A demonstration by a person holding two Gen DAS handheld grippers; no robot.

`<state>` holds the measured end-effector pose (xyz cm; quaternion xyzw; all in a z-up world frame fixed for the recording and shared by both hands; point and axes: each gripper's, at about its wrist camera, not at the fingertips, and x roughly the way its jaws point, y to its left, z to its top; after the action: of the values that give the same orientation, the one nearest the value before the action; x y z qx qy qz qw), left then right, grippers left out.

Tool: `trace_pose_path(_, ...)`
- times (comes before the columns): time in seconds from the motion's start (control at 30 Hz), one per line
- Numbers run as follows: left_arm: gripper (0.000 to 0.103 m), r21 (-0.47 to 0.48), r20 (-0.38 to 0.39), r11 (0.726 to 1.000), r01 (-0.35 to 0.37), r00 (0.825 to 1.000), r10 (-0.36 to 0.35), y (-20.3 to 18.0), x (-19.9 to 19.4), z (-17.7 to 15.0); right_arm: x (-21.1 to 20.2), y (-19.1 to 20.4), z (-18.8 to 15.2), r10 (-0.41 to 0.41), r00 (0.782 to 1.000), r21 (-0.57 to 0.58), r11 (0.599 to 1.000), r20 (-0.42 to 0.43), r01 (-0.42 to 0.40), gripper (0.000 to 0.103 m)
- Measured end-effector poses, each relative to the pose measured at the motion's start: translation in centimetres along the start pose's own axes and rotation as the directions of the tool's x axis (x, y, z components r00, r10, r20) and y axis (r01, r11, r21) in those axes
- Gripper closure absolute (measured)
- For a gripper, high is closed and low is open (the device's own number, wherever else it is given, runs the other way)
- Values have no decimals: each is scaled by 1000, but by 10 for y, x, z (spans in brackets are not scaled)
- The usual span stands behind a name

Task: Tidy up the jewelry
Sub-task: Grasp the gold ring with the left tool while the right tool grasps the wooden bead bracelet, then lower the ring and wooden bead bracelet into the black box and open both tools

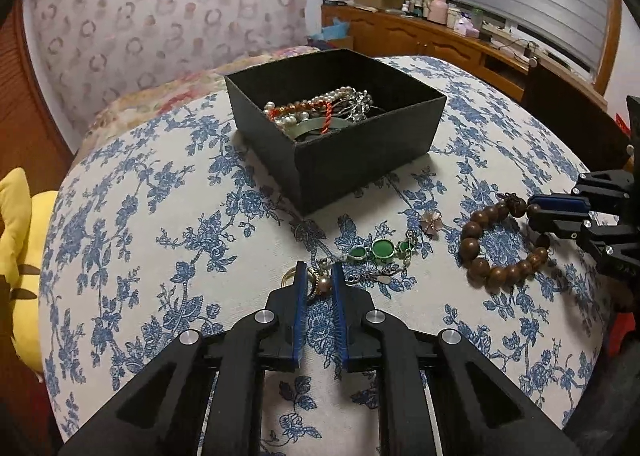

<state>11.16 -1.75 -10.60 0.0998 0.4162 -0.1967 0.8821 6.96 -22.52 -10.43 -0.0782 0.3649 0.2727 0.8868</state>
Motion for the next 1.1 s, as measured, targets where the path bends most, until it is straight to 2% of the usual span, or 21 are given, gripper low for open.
trace_pose_path(0.4, 94, -67, 72, 998, 4, 997, 1, 15, -29, 4, -13, -2, 20, -9, 999, -11, 1000, 52, 9, 88)
trace_pose_path(0.8, 94, -112, 191, 993, 20, 982, 2, 20, -52, 45, -41, 4, 83, -31, 981, -84, 995, 193, 48, 88)
trace_pose_path(1.1, 94, -117, 200, 993, 15, 980, 9, 21, -40, 73, -39, 3, 123, -45, 968, -110, 991, 248, 75, 88)
